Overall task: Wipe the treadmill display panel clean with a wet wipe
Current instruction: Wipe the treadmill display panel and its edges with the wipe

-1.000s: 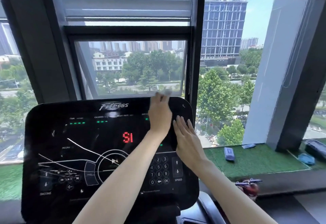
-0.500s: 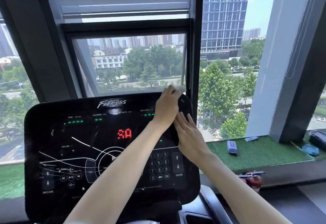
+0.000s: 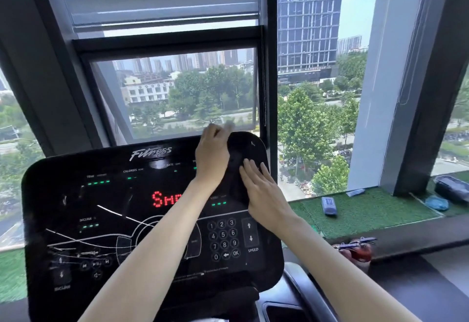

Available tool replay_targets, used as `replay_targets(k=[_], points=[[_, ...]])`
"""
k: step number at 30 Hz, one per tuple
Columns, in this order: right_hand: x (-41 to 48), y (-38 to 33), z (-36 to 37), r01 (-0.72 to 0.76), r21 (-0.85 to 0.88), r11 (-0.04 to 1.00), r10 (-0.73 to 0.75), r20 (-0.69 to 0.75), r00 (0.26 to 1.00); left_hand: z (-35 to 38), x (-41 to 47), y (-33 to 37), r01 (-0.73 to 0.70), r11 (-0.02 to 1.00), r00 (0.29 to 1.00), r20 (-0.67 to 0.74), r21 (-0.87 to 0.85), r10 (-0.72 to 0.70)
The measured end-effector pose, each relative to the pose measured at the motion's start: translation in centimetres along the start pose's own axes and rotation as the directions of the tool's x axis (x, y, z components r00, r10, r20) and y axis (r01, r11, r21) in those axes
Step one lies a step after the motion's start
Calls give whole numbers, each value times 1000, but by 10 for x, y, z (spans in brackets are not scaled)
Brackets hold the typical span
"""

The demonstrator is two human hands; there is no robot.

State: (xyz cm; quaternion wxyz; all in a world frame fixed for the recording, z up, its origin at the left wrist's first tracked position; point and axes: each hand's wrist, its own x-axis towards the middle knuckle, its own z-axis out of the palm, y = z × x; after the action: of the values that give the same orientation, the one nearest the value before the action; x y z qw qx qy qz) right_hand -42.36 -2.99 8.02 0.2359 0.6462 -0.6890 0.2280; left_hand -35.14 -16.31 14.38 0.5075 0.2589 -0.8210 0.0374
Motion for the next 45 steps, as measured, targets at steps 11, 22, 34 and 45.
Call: replay_targets(k=[11, 22, 34, 45], points=[[-34, 12, 6, -112, 98, 989, 122, -101, 987, 14, 18, 22, -342, 940, 910, 255, 14, 327], [-54, 13, 22, -216, 169, 962, 231, -75, 970, 12, 20, 25, -499, 862, 767, 416, -93, 489], [-54, 17, 18, -186, 105, 977, 192, -53, 980, 17, 23, 27, -371, 925, 868, 322, -88, 378], [-54, 15, 25, -198, 81, 977, 202, -45, 978, 11, 20, 24, -284, 957, 903, 320, -59, 287]])
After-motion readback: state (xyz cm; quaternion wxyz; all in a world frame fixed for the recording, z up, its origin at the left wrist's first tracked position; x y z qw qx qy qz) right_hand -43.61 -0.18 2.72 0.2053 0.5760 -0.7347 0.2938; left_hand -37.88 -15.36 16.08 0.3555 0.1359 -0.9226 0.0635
